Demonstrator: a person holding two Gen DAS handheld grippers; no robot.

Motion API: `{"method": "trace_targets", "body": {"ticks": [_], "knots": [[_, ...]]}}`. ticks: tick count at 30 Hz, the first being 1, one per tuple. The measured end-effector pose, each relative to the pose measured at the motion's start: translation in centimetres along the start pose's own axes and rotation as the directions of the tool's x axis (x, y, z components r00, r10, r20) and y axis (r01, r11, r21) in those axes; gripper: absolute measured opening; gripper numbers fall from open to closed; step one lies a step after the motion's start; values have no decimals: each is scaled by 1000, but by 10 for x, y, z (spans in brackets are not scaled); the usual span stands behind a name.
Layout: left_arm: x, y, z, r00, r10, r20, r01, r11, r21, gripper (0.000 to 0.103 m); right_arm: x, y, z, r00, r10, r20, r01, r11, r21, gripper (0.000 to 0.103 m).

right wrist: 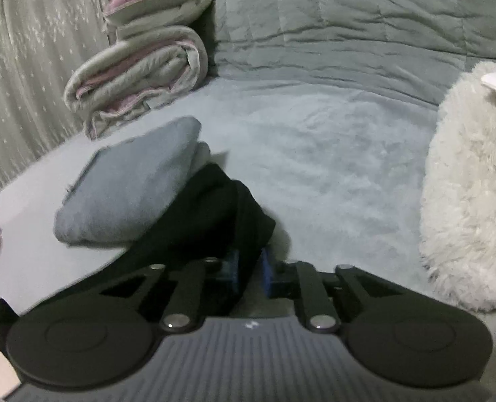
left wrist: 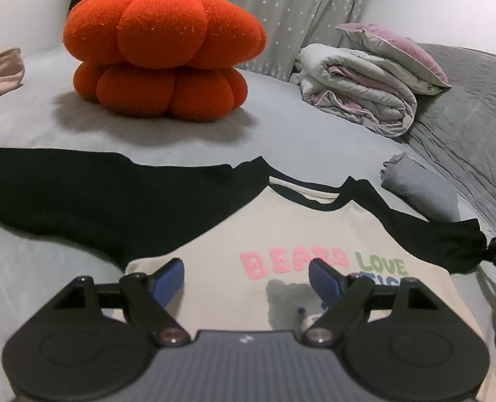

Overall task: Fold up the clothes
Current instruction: 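Grasp the black sleeve cuff with the right gripper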

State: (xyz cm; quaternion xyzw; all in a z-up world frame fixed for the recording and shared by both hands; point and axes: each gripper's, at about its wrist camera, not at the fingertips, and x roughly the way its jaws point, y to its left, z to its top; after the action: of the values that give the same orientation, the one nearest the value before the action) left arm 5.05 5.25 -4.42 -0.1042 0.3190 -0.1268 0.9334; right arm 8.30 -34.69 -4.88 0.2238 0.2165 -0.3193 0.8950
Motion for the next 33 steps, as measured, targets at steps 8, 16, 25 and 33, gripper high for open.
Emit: {"method": "trace_targets", "body": {"ticks": [8,16,25,33], "knots": [[0,11,3,1000,-1,-23,-1,998,-66,82,-51,46,14,976,199,88,-190,976,-104,9],[-3,10,4,1000,0,-16,-1,998,-63,82,-89,102,-5,903,428,-28,-411,845,-341,9],[-3,12,5,1000,-3,-28,1,998,-69,82,-78,139,-49,817,459,-349,-574,702,-422,9],[-3,13,7,999,-6,-38,4,998,-70,82,-68,138,-61,778,374,-504,-583,728,-361,20]]}}
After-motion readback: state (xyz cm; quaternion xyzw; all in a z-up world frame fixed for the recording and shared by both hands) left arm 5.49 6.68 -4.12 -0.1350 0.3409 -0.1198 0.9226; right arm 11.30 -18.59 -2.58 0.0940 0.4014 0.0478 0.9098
